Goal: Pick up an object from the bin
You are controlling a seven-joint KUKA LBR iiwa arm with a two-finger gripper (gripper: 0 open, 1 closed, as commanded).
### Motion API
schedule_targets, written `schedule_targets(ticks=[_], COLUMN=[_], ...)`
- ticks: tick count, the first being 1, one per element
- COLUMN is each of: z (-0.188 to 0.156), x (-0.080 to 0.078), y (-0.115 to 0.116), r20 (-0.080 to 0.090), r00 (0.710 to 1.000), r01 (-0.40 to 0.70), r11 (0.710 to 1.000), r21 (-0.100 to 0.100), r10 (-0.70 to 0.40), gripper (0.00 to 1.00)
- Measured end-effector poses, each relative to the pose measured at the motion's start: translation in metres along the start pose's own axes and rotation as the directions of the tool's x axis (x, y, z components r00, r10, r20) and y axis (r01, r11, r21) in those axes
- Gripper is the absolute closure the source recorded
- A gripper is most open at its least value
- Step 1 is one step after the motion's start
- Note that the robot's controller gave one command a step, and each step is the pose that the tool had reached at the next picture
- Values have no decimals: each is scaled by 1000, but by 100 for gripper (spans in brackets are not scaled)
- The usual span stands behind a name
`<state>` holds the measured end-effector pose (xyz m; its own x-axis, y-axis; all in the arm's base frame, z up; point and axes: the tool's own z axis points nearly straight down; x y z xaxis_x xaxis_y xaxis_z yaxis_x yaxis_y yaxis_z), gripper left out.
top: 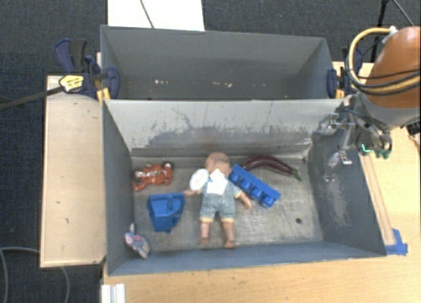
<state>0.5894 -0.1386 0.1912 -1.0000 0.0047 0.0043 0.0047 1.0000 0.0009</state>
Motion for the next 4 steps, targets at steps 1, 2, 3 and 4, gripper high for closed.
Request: schedule_targets(ticks=[1, 2, 3, 4], z=[-5, 72, 71, 84], x=[-2, -2, 9, 12], y=[1, 52, 94, 124], r20=[8, 12, 4, 18], r00=[1000, 1000, 997, 996], r01=[4, -28, -71, -91], r11=[1000, 1000, 997, 996], r21=[2, 1, 0, 0], r10=[-4, 28, 71, 91], gripper=[0, 0, 0, 0])
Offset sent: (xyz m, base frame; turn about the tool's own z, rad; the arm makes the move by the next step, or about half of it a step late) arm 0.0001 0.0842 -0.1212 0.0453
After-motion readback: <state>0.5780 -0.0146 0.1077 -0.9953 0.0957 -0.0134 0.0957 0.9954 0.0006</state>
